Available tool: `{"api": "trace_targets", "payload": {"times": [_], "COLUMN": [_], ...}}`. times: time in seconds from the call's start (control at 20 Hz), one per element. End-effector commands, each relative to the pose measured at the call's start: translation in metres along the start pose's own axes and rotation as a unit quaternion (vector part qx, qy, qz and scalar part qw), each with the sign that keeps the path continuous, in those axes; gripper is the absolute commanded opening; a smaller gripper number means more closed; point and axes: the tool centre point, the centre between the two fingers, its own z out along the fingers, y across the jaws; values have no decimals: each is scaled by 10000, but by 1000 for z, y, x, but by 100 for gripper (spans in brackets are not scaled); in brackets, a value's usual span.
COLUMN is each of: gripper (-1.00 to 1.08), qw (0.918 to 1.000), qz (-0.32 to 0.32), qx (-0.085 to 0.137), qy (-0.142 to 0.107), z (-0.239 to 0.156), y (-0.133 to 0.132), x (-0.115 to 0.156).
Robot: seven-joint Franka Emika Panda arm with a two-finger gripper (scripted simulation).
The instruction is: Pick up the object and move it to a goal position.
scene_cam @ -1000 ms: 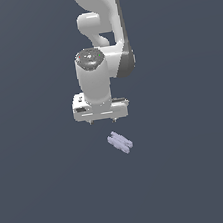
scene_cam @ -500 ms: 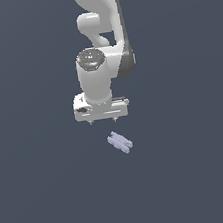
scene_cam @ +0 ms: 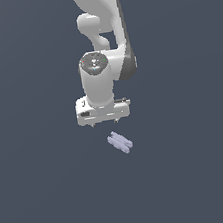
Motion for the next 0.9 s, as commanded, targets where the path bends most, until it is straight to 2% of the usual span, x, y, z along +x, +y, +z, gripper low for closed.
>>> {"api": "trace_targets", "payload": {"times": [0.0,0.2,0.4,0.6,0.85], "gripper": [100,100,100,100,100], "qw": [9997,9975,9915,9813,9639], "qz": [-229,-706,-1303,-1922,-2658], "qx": [-2,-4,-1,10,30], "qy": [7,26,54,89,140], "z": [4,12,22,32,45], "y": [-3,-8,-16,-24,-34], "x": [3,10,17,25,35]}}
